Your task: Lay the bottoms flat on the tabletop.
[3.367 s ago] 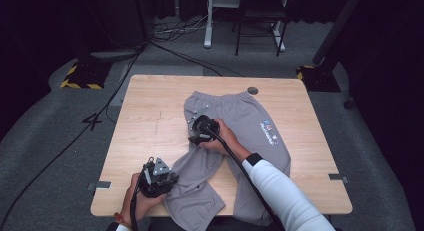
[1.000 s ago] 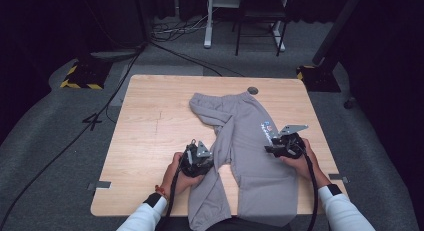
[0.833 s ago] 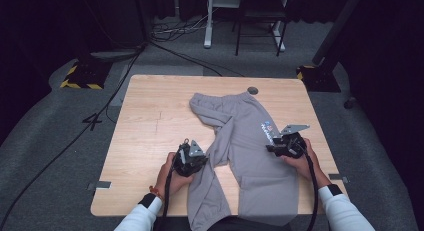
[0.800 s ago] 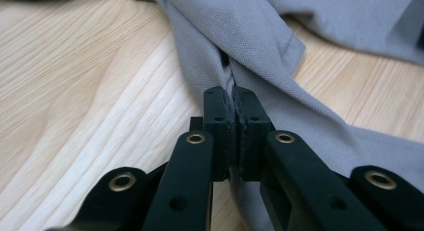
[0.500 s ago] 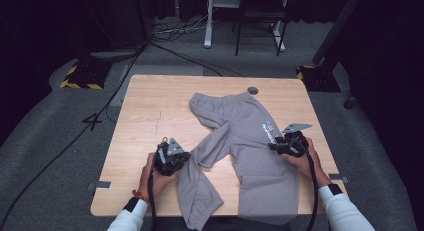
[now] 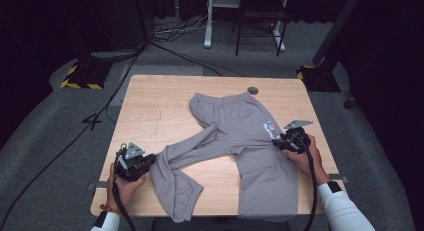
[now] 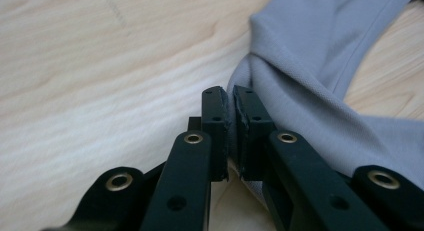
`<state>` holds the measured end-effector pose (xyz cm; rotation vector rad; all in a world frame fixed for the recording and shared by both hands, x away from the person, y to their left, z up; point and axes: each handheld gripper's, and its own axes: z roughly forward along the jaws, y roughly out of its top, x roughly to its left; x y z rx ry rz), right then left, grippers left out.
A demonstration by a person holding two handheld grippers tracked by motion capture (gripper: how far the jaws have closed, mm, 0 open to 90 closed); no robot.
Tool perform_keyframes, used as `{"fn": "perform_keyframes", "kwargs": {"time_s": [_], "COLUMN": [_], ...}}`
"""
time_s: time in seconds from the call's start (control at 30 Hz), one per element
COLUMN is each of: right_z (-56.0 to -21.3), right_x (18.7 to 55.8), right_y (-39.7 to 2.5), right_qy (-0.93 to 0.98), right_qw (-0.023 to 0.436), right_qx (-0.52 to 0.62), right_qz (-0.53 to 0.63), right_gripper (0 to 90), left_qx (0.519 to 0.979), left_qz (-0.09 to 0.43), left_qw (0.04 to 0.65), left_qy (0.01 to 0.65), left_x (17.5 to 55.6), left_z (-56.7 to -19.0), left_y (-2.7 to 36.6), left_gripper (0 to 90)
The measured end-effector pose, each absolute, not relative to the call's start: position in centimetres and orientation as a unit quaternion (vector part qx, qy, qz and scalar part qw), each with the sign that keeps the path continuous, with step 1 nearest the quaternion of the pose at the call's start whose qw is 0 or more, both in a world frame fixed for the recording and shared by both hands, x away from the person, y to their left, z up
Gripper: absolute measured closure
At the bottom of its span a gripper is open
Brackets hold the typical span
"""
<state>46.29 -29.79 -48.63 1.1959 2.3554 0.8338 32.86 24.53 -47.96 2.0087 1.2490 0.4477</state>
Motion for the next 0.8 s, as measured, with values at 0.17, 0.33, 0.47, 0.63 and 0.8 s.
{"fn": "perform_keyframes", "kwargs": {"time_s": [0.17, 0.33, 0.47, 0.63, 0.8], "right_z": [-48.5, -48.4, -48.3, -48.2, -48.1], "right_x": [46.7, 47.7, 48.1, 48.4, 48.6], "right_y": [-29.9, -31.0, -32.2, -33.7, -34.5], "right_qy": [0.83, 0.814, 0.802, 0.789, 0.779], "right_qw": [0.226, 0.23, 0.256, 0.248, 0.245], "right_qx": [0.434, 0.469, 0.487, 0.514, 0.531], "right_qz": [0.268, 0.255, 0.232, 0.228, 0.227], "right_gripper": [53.5, 53.7, 53.2, 51.0, 50.4], "left_qx": [0.764, 0.787, 0.812, 0.834, 0.84], "left_qz": [0.18, 0.154, 0.132, 0.115, 0.133], "left_qw": [0.358, 0.381, 0.393, 0.381, 0.348], "left_qy": [0.506, 0.46, 0.41, 0.382, 0.394], "left_x": [31.9, 31.3, 30.4, 29.5, 30.5], "left_z": [-48.0, -47.5, -46.9, -47.3, -48.4], "left_y": [25.5, 23.3, 19.6, 15.6, 14.4], "left_gripper": [77.8, 70.7, 57.1, 36.5, 28.3]}}
